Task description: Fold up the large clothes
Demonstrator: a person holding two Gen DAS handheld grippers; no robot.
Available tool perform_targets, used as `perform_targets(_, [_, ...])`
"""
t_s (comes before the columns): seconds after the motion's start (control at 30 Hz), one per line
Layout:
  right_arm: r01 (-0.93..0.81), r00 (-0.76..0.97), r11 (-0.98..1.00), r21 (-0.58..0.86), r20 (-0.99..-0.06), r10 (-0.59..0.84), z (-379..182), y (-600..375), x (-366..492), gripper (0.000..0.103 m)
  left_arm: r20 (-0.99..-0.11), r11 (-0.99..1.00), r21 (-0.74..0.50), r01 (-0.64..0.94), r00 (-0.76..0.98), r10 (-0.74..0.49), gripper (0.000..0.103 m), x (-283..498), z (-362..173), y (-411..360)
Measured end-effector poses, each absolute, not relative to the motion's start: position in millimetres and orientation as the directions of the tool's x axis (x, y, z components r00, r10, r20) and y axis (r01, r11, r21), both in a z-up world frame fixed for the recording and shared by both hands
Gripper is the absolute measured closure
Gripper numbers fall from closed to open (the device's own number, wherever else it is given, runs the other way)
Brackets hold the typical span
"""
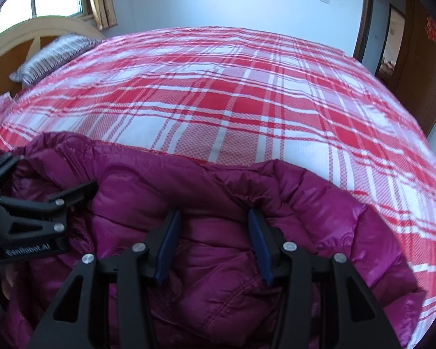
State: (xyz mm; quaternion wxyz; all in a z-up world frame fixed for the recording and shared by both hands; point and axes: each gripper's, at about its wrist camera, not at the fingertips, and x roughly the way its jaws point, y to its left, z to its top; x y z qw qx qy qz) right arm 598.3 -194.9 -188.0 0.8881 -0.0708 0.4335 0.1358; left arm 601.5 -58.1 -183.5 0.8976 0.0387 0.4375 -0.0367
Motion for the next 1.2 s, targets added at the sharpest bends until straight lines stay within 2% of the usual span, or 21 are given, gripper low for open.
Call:
perform_targets(0.1, [-0.306,0.59,0.952,-0.007,-0.786,0.184,-167.0,-203.0,578.0,0.043,-0.739,0.994,-0.008,0.113,0.669,-0.082,0.011,566.3,-152.7,-46.1])
perform_targets(0.13, [-0.308,0.594,0.951,-0.002,-0.782,0.19,-159.4,-206.7,568.2,0.032,-0.721,0.992,-0.019,0.126,0.686,-0.101,0.011,546.9,-141.4,-40.0])
perform_targets(0.17, [-0.31,0.602,0.951,-0.009,-0.776,0.189,-148.9,-211.6,551.5,0.026,-0.704,0.99,-0.023,0.142,0.701,-0.117,0.011,526.1,-132.3,-33.7])
perform_targets(0.33, [-0.298,0.564,0.954,0.026,-0.802,0.198,-128.4,-252.0,440.1,0.023,-0.718,0.974,-0.043,0.223,0.671,-0.185,0.011,401.8,-122.6,10.1])
perform_targets(0.47, [-0.273,0.505,0.962,0.014,-0.849,0.155,-146.7,-287.9,340.3,0.023,-0.744,0.967,-0.02,0.252,0.643,-0.183,0.011,298.5,-141.3,45.1])
perform_targets(0.63, [-0.175,0.478,0.983,0.047,-0.869,0.127,-169.8,-331.9,234.0,0.023,-0.773,0.967,-0.03,0.254,0.607,-0.183,0.011,210.0,-173.1,60.7])
perform_targets(0.83, [-0.083,0.478,0.987,0.137,-0.863,0.16,-190.9,-348.6,169.9,0.023,-0.809,0.97,-0.045,0.241,0.561,-0.177,0.011,167.8,-204.8,62.5])
perform_targets(0.93, [-0.061,0.498,0.979,0.196,-0.844,0.2,-197.5,-342.5,155.1,0.034,-0.8,0.968,-0.05,0.245,0.57,-0.185,0.011,153.4,-206.4,58.4])
perform_targets(1.0, [-0.08,0.503,0.975,0.208,-0.836,0.22,-199.4,-334.5,151.7,0.048,-0.795,0.962,-0.061,0.265,0.57,-0.207,0.021,144.7,-207.9,52.1])
perform_targets(1.07, [-0.099,0.508,0.971,0.216,-0.829,0.236,-199.3,-327.3,153.9,0.076,-0.791,0.957,-0.014,0.289,0.582,-0.187,0.05,138.5,-208.2,45.9])
perform_targets(1.1, [-0.108,0.511,0.972,0.208,-0.827,0.234,-198.6,-324.7,153.2,0.081,-0.789,0.952,-0.011,0.305,0.583,-0.196,0.061,138.1,-206.6,44.8])
perform_targets(1.13, [-0.119,0.517,0.975,0.187,-0.827,0.222,-196.8,-320.5,151.8,0.086,-0.786,0.943,-0.041,0.329,0.572,-0.234,0.086,137.0,-203.2,45.4])
perform_targets(1.2, [-0.148,0.529,0.975,0.168,-0.819,0.221,-192.5,-312.5,144.9,0.091,-0.78,0.94,-0.056,0.336,0.573,-0.251,0.091,135.0,-197.0,49.8])
